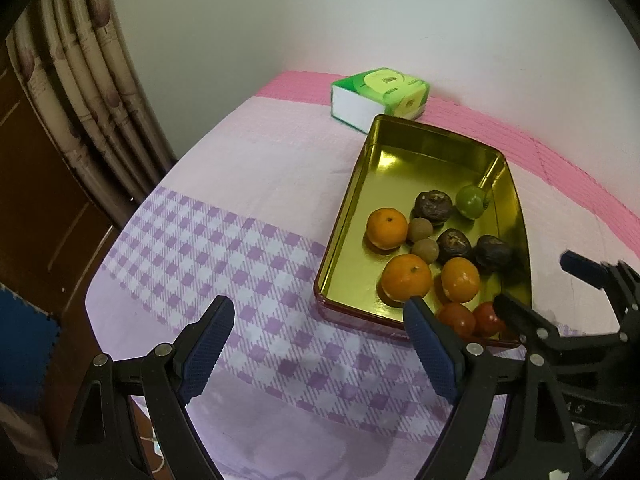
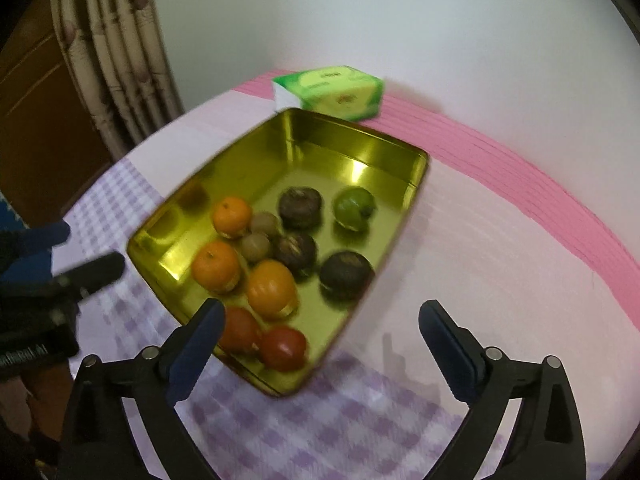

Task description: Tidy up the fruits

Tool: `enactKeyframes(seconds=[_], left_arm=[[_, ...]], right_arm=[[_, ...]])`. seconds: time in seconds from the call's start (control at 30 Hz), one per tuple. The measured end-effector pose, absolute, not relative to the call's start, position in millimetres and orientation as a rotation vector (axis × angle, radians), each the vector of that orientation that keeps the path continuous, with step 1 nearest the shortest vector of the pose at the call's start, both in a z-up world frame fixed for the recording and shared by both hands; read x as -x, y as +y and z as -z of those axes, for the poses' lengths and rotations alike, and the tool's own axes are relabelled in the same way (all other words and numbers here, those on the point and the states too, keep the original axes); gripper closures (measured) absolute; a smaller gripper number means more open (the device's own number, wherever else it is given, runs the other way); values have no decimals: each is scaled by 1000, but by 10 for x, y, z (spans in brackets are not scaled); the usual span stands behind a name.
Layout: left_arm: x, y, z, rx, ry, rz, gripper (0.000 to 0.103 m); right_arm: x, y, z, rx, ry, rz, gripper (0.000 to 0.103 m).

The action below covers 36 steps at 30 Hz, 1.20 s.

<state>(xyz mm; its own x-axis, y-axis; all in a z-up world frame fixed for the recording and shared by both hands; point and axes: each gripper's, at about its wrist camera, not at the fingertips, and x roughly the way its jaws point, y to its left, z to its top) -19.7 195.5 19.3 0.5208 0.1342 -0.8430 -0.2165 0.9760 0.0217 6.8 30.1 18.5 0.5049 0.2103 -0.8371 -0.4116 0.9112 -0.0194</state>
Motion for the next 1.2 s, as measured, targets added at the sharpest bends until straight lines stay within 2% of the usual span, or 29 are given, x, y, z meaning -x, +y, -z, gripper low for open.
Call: enactKeyframes(seconds=[1.2], left_arm=[[228, 1825, -178, 58, 1010, -204, 19]], right_arm=[[241, 290, -144, 282, 993, -350, 4]])
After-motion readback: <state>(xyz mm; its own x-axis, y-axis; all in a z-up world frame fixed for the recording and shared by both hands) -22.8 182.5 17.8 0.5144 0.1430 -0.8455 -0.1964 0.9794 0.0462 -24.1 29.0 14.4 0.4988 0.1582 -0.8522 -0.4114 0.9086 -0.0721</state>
